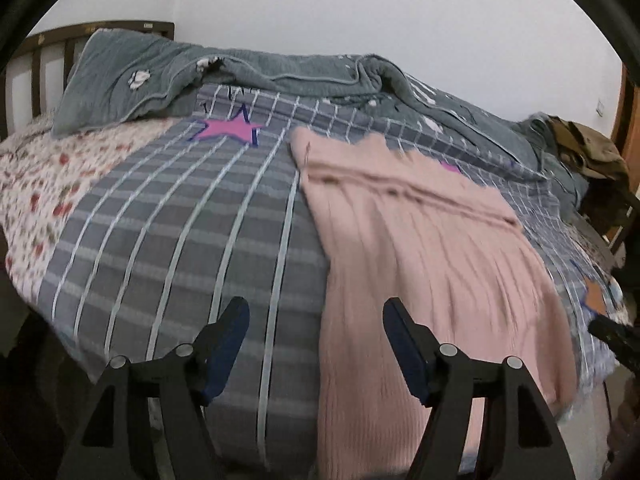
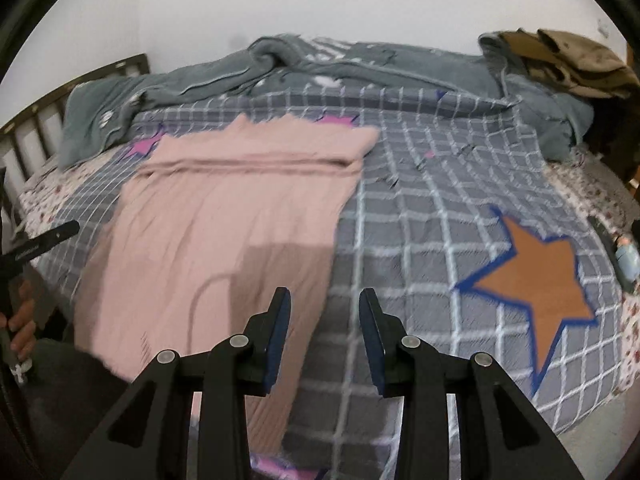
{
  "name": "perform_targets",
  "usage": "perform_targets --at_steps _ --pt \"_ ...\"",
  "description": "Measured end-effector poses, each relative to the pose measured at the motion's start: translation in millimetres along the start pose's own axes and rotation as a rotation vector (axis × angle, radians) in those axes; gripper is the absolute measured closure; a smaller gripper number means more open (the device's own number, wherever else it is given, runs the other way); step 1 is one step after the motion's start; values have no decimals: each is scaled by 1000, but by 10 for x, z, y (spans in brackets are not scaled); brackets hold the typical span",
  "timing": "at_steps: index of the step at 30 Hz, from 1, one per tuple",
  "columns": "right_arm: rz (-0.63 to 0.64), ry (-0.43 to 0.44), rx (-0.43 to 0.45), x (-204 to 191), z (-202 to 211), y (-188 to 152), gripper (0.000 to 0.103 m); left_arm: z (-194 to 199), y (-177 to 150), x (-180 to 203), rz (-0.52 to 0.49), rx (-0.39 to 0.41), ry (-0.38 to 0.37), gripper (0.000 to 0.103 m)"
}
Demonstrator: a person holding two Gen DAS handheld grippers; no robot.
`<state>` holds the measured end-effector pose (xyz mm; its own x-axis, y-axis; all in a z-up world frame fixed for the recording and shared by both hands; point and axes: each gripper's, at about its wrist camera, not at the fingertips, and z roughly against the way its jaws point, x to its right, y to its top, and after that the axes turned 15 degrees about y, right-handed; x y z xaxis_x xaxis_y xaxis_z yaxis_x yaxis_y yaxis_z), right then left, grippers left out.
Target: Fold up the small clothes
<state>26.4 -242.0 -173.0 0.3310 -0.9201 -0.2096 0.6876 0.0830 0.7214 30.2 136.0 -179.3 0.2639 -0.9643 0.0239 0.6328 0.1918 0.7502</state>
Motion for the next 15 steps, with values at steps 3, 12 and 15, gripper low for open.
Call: perform_targets --at_steps 3,12,15 --pt "0 29 -4 -92 12 -114 68 104 -163 -70 35 -25 -35 35" --pt "-1 61 -21 -215 -23 -275 65 113 -348 -22 27 -55 18 33" --pt "-15 65 -37 -188 -87 -314 65 111 -363 -2 16 -61 19 34"
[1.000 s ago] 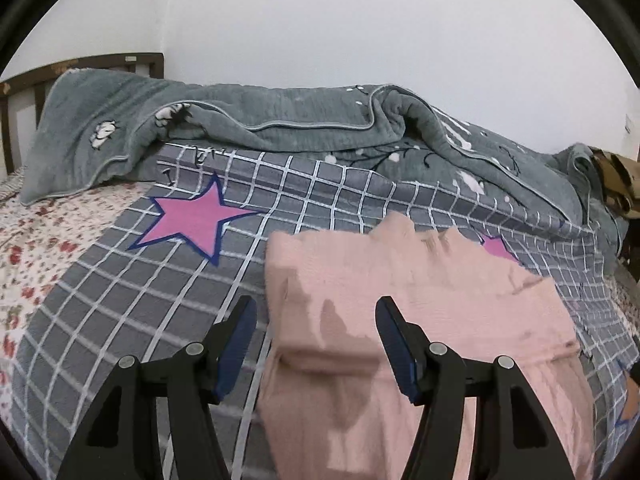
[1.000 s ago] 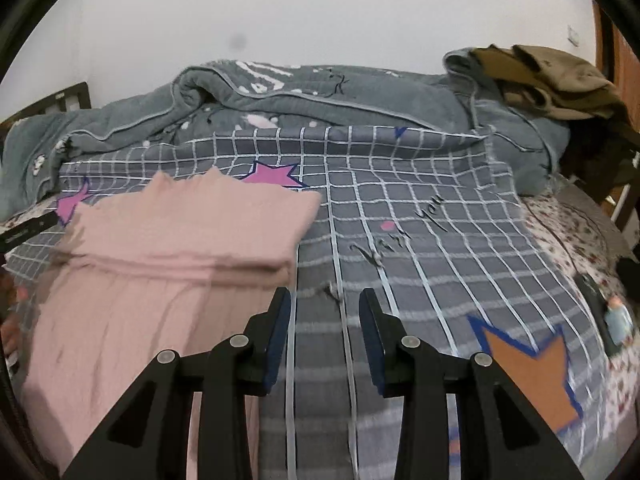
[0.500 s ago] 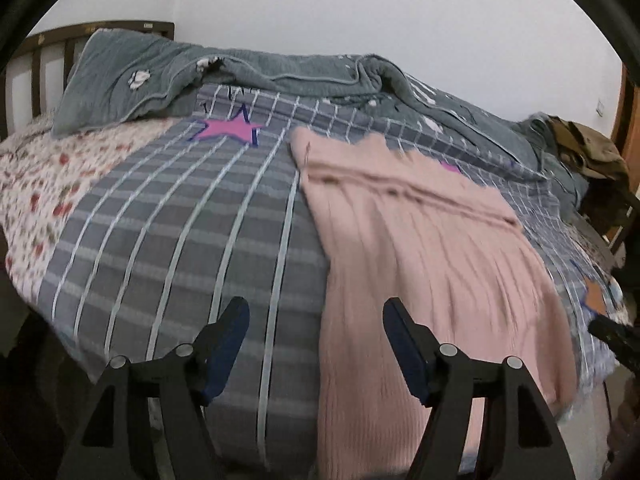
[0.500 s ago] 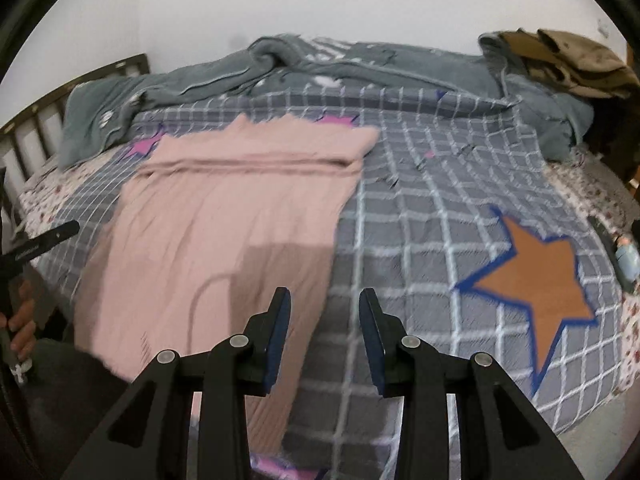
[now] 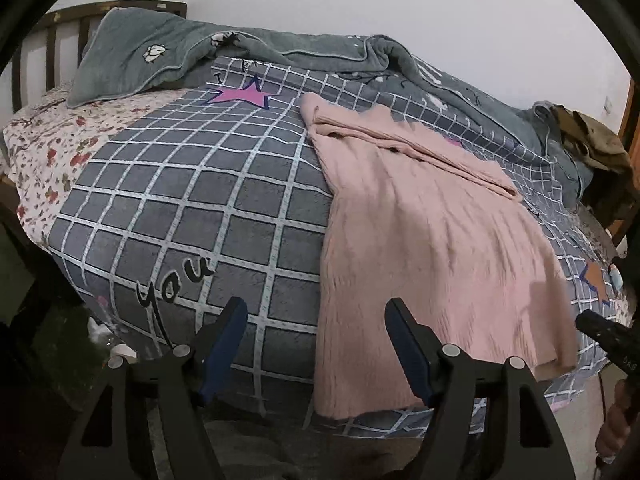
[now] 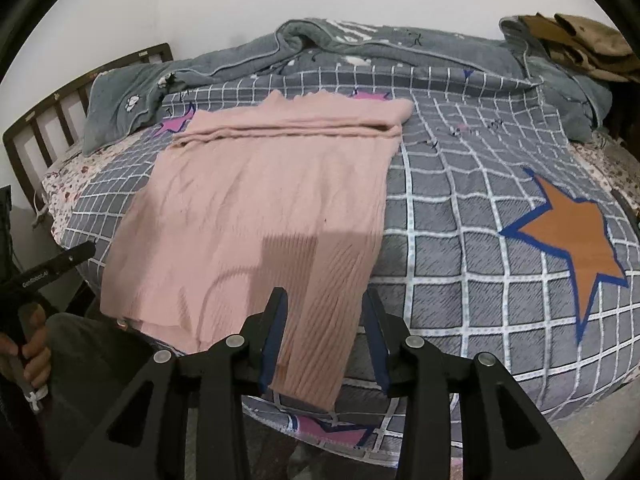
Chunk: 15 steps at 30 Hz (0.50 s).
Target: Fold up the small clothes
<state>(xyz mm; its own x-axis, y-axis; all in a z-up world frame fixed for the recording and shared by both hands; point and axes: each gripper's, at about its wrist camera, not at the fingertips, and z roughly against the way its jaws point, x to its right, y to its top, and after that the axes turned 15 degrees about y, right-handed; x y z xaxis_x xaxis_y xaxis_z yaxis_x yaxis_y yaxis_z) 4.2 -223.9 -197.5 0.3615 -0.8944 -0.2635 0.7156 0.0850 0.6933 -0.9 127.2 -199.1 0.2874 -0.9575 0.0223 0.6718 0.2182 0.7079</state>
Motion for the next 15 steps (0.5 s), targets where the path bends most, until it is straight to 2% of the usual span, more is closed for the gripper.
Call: perform_targets --at_steps 4,7,11,15 --pt "-21 4 -27 43 -72 -49 65 -38 -10 40 -19 -26 6 36" --pt "-21 -8 -30 78 -106 -67 63 -119 -21 87 -10 -67 -41 37" --pt "-60 17 -35 151 -159 -82 62 -196 -61 162 -15 -83 -63 55" --pt "-50 14 -37 141 -221 -96 62 -251 -69 191 -21 -102 -71 55"
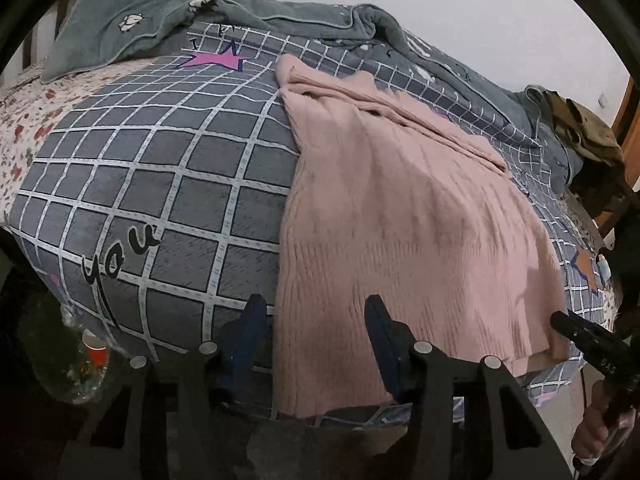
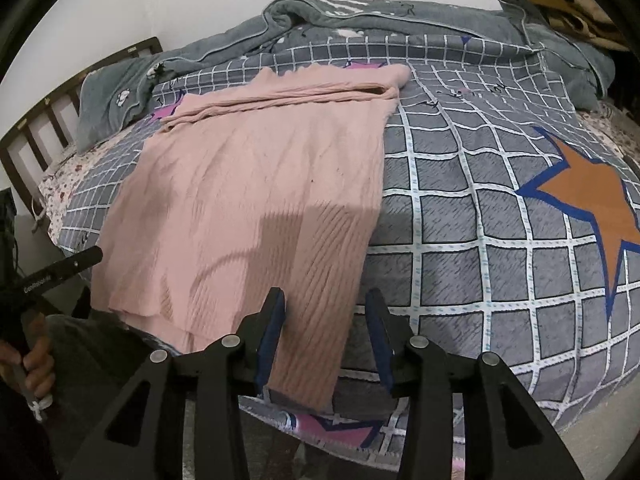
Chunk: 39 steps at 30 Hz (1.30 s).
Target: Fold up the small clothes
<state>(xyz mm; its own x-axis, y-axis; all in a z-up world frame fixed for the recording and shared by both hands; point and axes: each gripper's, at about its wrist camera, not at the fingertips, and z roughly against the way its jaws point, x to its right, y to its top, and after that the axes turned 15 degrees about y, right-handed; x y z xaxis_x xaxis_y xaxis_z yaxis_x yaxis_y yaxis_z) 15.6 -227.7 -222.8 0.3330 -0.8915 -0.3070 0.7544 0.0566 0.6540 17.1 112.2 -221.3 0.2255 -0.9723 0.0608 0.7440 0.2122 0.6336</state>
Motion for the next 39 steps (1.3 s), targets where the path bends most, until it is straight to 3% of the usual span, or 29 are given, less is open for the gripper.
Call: perform_targets --at_steps 8,13,14,15,17,20,23,31,37,39 --pt "2 17 -18 -31 -149 -9 62 -57 23 -4 14 2 6 57" --pt "-11 28 -28 -3 -207 6 63 -64 4 -2 17 -8 -4 81" --pt "-12 28 -23 4 -208 7 68 -62 1 -16 24 -10 -15 93" --pt "-12 26 -22 7 -208 5 72 -39 -2 -48 37 -2 -40 95" --pt "-15 29 -12 23 -172 5 98 66 -9 -161 75 39 -92 96" --pt "-25 59 62 63 22 -3 98 97 -26 -327 143 39 -118 96" --pt "-45 81 52 133 68 3 97 81 -35 -408 184 26 -138 96" --pt "-57 90 -6 172 -55 -57 89 -15 -43 -257 121 -27 -138 94" --pt "-19 90 -31 87 -128 -71 87 -56 -60 -208 105 -57 -133 87" --pt "-19 98 -32 67 -144 -71 87 -49 -60 -176 93 -57 -131 79"
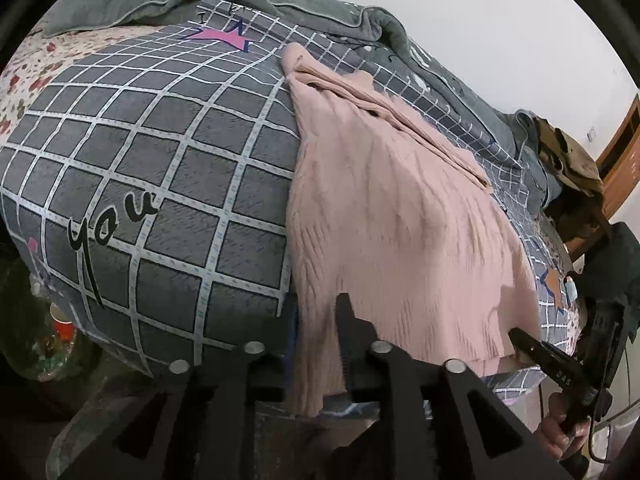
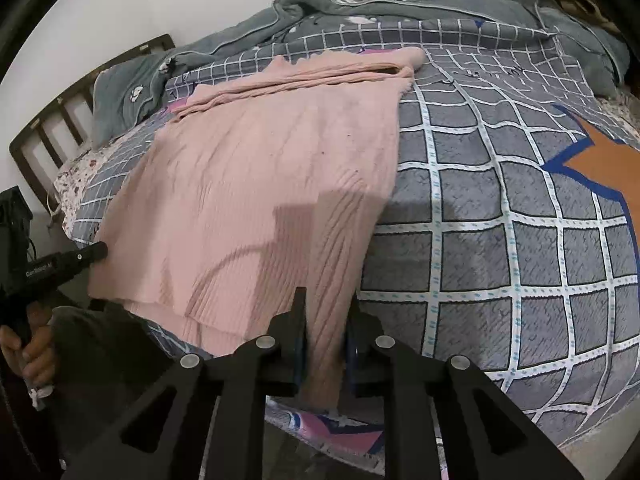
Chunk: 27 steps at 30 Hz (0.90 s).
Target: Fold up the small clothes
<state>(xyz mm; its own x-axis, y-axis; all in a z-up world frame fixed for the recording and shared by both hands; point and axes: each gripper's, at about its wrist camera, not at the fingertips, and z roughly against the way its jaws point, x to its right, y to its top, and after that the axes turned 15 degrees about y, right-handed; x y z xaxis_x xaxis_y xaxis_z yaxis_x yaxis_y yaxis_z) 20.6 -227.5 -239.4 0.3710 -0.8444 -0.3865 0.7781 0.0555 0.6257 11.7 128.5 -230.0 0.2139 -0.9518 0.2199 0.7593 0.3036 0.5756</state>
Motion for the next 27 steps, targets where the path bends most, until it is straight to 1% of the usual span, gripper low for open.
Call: perform_targets --at_steps 3,4,5,6,7,10,11,14,18,22,25,27 --pt "2 1 -4 -14 -13 -1 89 -13 -3 63 -30 -1 29 78" --pt "3 8 -11 -22 -21 8 92 -17 2 83 -40 -3 33 79" --pt "4 8 -12 -26 -14 16 96 -25 12 104 -54 -17 28 84" --pt "0 10 -5 -26 13 22 97 -30 27 118 -66 -29 10 96" --pt "-11 29 5 -21 51 34 97 0 31 123 -68 -30 -8 96" --pt "-40 86 62 -23 235 110 98 127 100 124 -63 -1 -22 96" --pt "-46 103 73 -26 286 139 98 192 148 112 -45 9 -48 96" --pt "-67 159 120 -54 473 299 98 376 336 71 37 27 -122 96" --pt "-85 199 183 -125 669 539 98 594 629 59 113 52 -184 96" --pt "-135 260 251 -138 785 848 98 687 960 130 154 74 -187 96" --pt "-152 287 282 -124 818 1088 98 689 1227 214 144 102 -147 96" --pt "-160 308 303 -99 823 1278 98 651 1427 264 150 122 -135 96"
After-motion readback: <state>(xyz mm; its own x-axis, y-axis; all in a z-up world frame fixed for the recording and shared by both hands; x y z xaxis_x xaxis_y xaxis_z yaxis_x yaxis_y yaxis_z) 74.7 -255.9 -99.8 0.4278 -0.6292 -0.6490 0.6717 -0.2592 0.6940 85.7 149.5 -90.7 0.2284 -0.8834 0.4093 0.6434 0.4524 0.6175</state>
